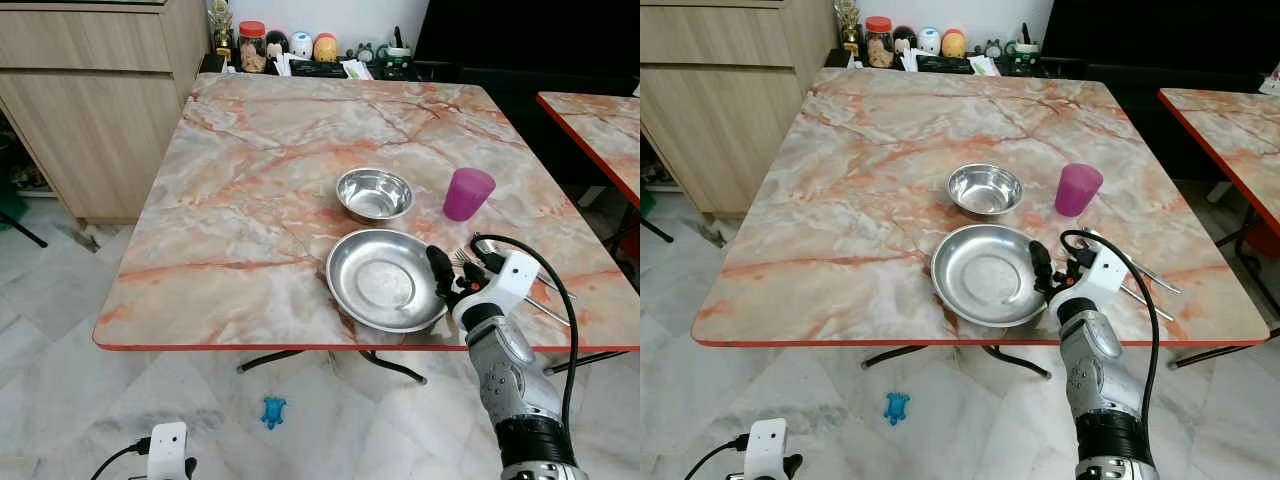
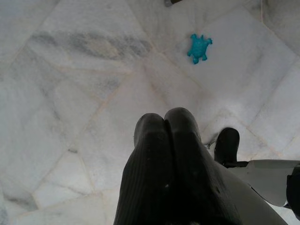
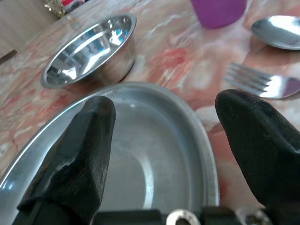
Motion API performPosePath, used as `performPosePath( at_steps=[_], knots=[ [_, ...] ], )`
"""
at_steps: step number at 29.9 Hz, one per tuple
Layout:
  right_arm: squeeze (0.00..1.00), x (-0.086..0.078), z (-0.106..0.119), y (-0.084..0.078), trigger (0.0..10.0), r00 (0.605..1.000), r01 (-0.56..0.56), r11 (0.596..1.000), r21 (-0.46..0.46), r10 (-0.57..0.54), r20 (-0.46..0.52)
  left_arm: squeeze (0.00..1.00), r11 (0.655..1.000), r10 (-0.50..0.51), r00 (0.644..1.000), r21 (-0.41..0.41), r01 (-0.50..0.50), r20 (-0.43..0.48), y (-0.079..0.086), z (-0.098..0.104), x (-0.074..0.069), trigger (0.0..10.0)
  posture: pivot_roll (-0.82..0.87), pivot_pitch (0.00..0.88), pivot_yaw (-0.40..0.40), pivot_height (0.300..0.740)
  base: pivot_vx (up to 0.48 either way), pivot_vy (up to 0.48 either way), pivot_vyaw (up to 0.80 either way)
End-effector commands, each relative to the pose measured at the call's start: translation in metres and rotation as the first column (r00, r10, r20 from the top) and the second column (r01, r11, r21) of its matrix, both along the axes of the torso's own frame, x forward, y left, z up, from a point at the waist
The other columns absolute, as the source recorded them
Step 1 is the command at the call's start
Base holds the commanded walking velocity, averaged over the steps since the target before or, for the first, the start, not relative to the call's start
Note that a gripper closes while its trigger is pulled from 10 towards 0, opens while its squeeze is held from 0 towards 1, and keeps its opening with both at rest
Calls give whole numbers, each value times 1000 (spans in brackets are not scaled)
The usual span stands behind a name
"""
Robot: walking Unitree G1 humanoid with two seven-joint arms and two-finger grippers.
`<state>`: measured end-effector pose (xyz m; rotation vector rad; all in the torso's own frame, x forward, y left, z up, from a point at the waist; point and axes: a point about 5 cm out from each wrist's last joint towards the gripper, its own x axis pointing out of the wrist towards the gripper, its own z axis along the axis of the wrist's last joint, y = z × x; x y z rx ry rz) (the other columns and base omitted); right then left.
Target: Setting the table
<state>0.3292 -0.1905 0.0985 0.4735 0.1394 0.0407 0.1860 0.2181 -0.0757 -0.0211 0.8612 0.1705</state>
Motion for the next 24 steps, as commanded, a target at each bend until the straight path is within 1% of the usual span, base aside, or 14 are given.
performPosePath(
  at_steps=[1,7,13,15,16,21,24],
  knots=[
    [0,-2,2,-4,10000,1000,3,1000,-4,-3,2,0,1000,-4,1000,-1,4,-22,-2,-3,-5,10000,80,80,-103,740,0,0,0],
    [0,-4,3,-7,10000,1000,16,1000,5,-16,16,0,1000,-4,1000,2,4,-24,-1,-4,-7,10000,82,84,-101,740,0,0,0],
    [0,-7,-2,-15,10000,999,49,999,3,-49,-10,0,1000,-3,1000,7,4,-21,0,-3,-6,10000,78,87,-102,740,0,0,0],
    [0,-8,-3,-16,10000,999,53,998,18,-53,-12,0,1000,-5,1000,6,5,-20,-1,-3,-6,10000,77,86,-101,740,0,0,0],
    [0,-8,-4,-17,10000,998,61,997,42,-60,-13,0,1000,-8,1000,6,8,-20,-1,-3,-6,10000,74,87,-100,740,0,0,0],
    [0,-8,-7,-17,10000,997,68,995,69,-66,-28,0,1000,-11,1000,4,11,-19,-2,-3,-5,10000,77,86,-101,740,0,0,0],
    [0,-8,-10,-13,10000,998,49,993,110,-44,-47,0,1000,-11,1000,6,12,-19,-2,-3,-5,10000,79,87,-101,740,0,0,0]
  ],
)
